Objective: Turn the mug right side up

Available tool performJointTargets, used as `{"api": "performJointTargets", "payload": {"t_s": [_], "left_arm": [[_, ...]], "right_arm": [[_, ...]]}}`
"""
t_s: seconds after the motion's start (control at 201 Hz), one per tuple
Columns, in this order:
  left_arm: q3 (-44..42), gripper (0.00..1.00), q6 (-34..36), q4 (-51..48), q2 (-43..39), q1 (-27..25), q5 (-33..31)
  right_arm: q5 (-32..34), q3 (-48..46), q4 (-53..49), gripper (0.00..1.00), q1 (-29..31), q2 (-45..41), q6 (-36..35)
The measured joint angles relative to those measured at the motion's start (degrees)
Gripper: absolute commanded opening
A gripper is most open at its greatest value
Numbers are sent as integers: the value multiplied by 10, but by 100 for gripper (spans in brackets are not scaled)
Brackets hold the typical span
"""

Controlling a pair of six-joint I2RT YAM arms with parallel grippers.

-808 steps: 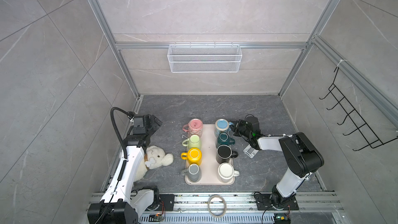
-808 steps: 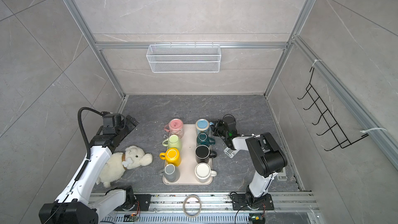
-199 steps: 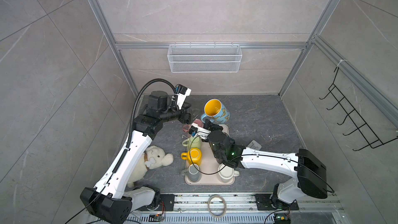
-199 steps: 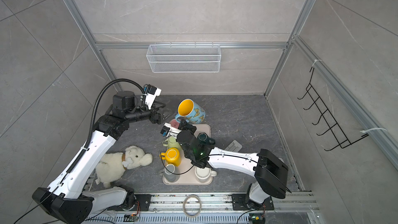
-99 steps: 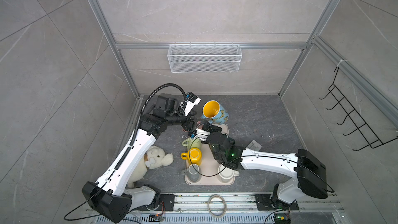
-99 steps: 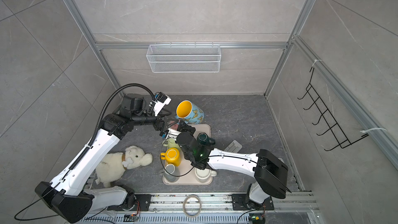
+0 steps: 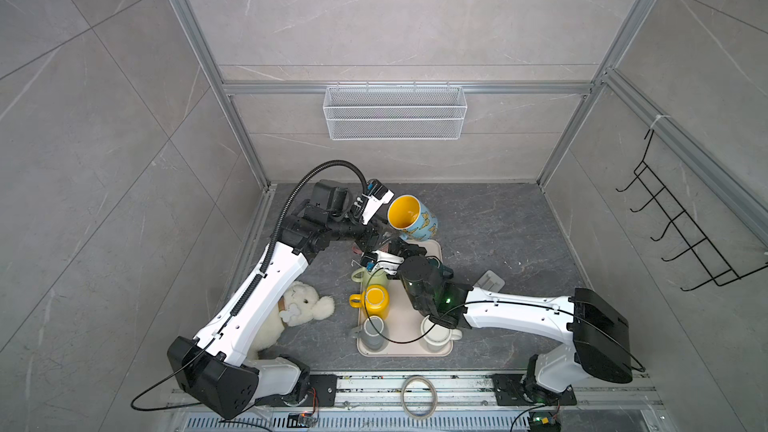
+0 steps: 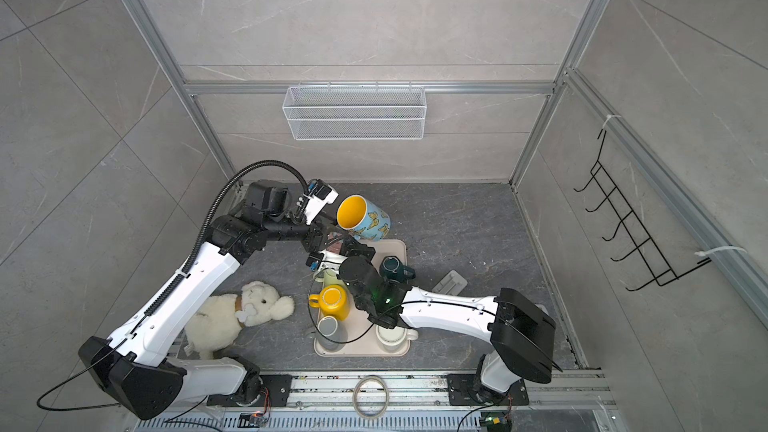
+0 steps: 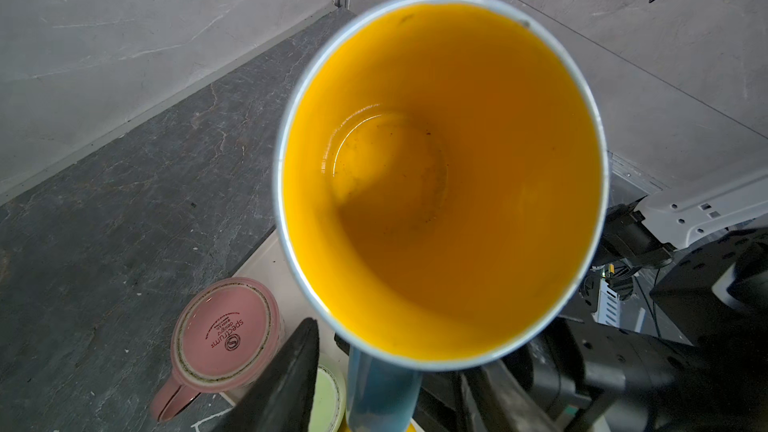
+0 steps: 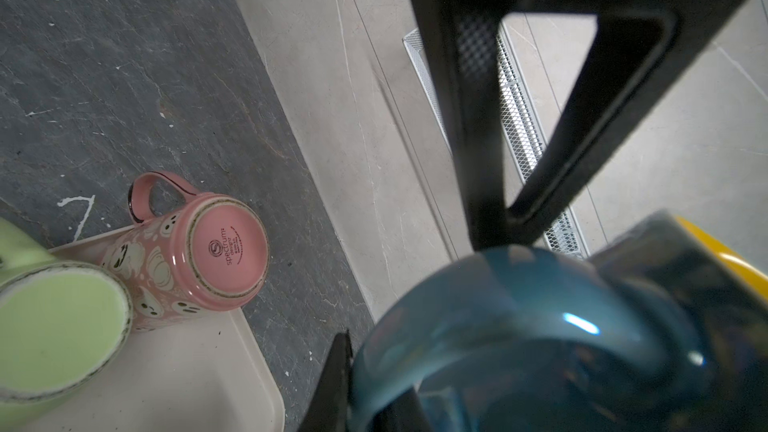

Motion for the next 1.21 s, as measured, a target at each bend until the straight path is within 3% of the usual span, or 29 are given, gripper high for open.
{"api": "performJointTargets", "payload": {"t_s": [0.314,0.742,1.21], "left_arm": [[2,46,0,-4,1,-1,0],[2,54,-10,-2,5,-4,-23],[-4,49,-19,15,-13,-8,-50]], "right_arm": [[-1,0,3,0,0,0,-2],[13,0,14,0,2,10,14],[15,0,20,0,3,10,35]]}}
